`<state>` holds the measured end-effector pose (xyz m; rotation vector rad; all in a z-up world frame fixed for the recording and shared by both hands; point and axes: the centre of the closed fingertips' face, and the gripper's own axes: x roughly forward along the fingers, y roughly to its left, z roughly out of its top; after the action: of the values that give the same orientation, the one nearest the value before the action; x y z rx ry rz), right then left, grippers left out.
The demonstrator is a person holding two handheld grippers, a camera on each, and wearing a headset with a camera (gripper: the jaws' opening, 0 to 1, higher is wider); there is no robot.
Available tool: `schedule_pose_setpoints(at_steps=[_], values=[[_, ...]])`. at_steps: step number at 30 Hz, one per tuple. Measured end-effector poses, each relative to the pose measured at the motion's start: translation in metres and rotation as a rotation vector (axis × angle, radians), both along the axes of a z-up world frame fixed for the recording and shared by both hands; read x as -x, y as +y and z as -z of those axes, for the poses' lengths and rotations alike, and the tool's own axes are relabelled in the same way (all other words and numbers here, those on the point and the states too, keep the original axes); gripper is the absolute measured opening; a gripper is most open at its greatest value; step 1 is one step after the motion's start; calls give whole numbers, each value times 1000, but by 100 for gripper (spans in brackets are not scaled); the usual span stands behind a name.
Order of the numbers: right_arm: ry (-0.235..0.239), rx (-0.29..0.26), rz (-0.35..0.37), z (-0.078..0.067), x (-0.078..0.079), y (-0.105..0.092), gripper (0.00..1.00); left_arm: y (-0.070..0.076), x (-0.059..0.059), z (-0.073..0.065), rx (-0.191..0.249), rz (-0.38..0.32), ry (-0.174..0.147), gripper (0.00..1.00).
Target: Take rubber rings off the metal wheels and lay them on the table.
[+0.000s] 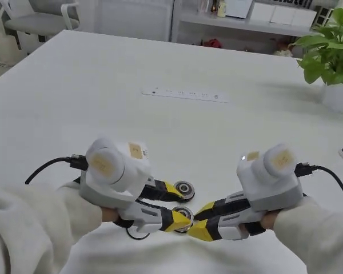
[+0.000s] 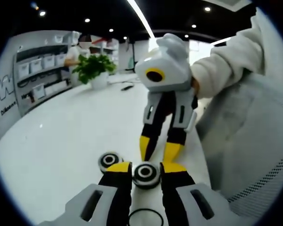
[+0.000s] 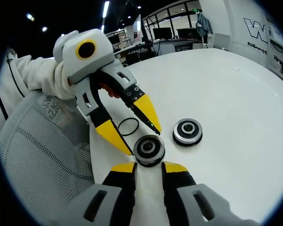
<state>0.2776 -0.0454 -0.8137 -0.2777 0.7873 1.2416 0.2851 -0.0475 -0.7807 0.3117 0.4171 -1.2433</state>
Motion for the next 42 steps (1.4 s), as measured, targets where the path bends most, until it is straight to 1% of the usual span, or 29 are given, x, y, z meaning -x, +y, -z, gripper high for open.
schedule_pose_setpoints(at_steps=[2,4,6,8,9,10,13,16,19,24,29,34,37,40,42], values=[[2,3,-2,0,0,0,18,0,0,1,-7,-2,-1,23],[-4,6,-7,0,0,1,17,1,-1,5,-28,-3,-6,22],[-8,9,-11,1,0,1,16,1,0,9,-38,4,-3,21],[-10,12,-12,1,0,1,16,1,2,14,-59,13,-1,20],[-10,13,-12,1,0,1,16,-1,1,12,-43,11,-2,19],[-12,15,-15,1,0,0,15,-2,-1,13,-51,5,0,18],[-20,19,-16,1,-1,0,13,-1,-3,12,-54,-9,-6,19],[-13,15,-9,2,-1,-1,11,-1,0,14,-56,3,6,15],[-22,22,-12,3,-2,-2,9,-1,0,14,-59,-1,5,15],[-27,25,-15,3,-2,-2,8,0,0,14,-51,-6,10,15],[-46,20,-16,2,-4,-4,3,0,0,14,-45,-11,13,15],[-12,17,17,2,-5,-4,1,0,-1,14,-40,-15,12,15],[48,16,70,3,-6,-5,0,0,-1,14,-36,-18,11,15],[71,2,90,3,-7,-6,0,0,-1,14,-35,-16,10,15],[95,-1,109,3,-7,-6,0,0,-1,14,-33,-16,10,15]])
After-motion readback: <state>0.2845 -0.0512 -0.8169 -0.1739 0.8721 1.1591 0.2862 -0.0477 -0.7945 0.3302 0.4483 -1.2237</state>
